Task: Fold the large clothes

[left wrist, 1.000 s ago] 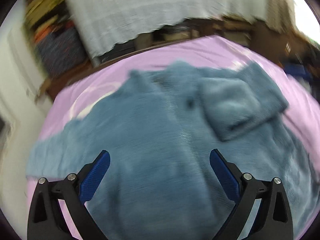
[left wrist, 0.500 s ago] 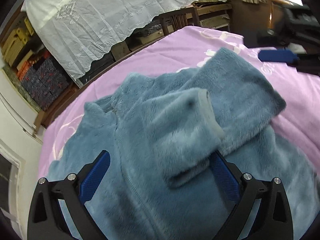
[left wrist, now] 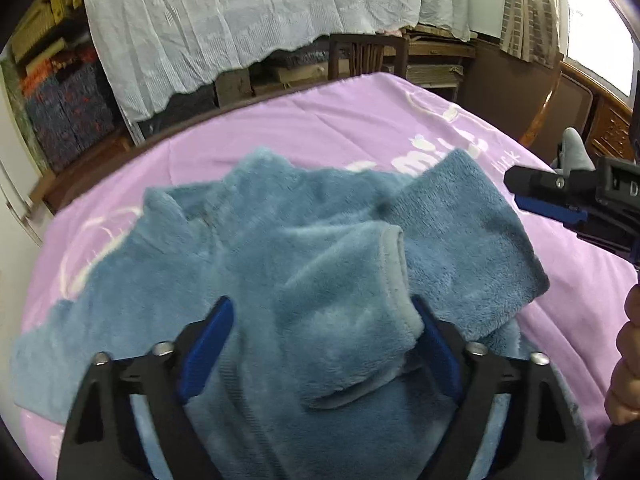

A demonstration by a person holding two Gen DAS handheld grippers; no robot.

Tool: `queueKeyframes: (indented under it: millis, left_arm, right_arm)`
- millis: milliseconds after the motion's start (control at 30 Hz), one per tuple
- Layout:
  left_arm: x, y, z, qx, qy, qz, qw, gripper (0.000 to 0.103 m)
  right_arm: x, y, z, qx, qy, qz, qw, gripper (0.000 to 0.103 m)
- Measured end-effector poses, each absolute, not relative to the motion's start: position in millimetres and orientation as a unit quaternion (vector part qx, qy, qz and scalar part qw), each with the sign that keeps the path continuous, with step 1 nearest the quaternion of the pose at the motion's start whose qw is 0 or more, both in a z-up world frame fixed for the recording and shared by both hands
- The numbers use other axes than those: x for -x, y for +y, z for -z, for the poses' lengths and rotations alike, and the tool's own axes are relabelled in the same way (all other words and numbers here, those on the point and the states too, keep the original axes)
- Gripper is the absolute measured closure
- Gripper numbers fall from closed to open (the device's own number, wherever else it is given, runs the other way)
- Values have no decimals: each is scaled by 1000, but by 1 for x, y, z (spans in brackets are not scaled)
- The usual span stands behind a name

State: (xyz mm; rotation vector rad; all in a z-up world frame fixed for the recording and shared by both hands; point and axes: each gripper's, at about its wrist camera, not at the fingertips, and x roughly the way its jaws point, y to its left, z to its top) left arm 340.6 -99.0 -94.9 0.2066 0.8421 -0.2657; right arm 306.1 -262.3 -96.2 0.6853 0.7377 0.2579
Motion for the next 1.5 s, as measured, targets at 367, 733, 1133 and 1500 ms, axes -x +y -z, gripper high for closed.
queueKeyframes:
  millis: [367, 733, 1133, 1500]
  left_arm:
    - [-344, -65, 75, -29, 390, 120, 913, 82]
    - [-314, 29, 64, 48, 355, 58, 932, 82]
    - [-305, 79, 87, 90, 362, -34, 927, 36]
    - [-297, 79, 72, 103, 360, -13, 927, 36]
  right_arm:
    - [-307, -267, 99, -340, 350, -125, 864, 69]
    - [-305, -260, 93, -328, 338, -145, 870, 70]
    - [-320, -209, 114, -190, 434, -123, 872, 87]
    - [-316, -240, 112, -238, 417, -92, 872, 87]
